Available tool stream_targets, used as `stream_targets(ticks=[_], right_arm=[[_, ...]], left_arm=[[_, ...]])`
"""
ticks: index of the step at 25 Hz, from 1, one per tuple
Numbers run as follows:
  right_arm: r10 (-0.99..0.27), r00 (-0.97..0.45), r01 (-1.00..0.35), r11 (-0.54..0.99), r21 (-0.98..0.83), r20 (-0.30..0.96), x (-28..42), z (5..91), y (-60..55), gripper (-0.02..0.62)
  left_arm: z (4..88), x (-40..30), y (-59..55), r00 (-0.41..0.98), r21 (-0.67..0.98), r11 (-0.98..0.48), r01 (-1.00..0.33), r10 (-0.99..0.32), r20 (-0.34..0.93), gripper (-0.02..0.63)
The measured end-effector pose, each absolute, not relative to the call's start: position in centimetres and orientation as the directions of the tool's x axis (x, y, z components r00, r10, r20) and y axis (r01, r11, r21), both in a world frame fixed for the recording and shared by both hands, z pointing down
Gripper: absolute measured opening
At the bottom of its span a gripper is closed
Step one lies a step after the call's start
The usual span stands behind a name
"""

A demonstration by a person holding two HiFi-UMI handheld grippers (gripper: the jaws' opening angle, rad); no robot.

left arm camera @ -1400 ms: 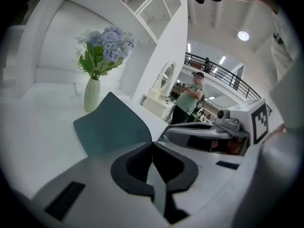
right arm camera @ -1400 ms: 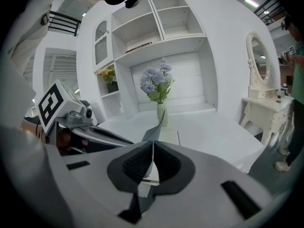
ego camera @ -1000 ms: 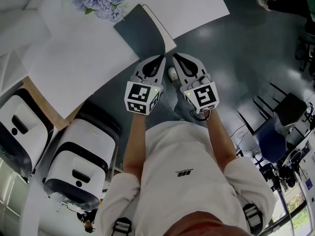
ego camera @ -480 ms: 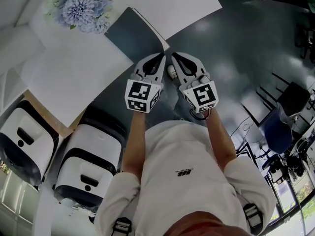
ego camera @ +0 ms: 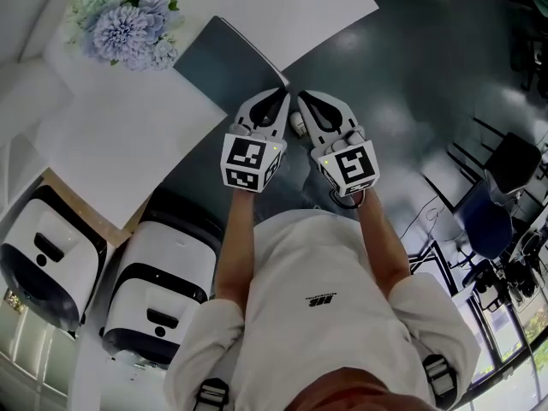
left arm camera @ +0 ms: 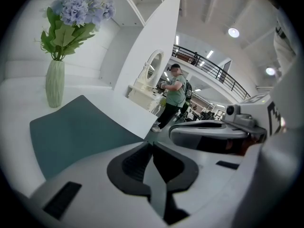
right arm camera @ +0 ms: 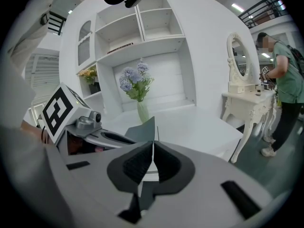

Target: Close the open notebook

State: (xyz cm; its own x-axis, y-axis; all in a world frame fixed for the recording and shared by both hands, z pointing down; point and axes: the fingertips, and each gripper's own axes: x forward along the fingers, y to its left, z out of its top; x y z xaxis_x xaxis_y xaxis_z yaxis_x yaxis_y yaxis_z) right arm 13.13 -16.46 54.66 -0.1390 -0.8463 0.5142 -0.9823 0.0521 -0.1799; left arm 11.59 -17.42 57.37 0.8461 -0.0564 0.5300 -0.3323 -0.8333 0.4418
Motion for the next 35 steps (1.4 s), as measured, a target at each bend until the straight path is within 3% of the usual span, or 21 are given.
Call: stream_targets(ticks=[10,35], right_arm=[[-0.851,-0.110,-0.984,0.020,-0.177,0.514,13.7,54.7,-16.1,-0.003],[-0.870,-0.116,-0.984,0.035,-0.175,0.479,14.6,51.5,-14.5,-0.005]], left_arm=[[57.7,12.1,-16.8,0.847,0.452,-0.840,-0.302,-0.019,0.531,0.000],[53.1,10.5,-17.2,0.844,0.342,-0.868,-0.361,-0.149,0.516,0.000]])
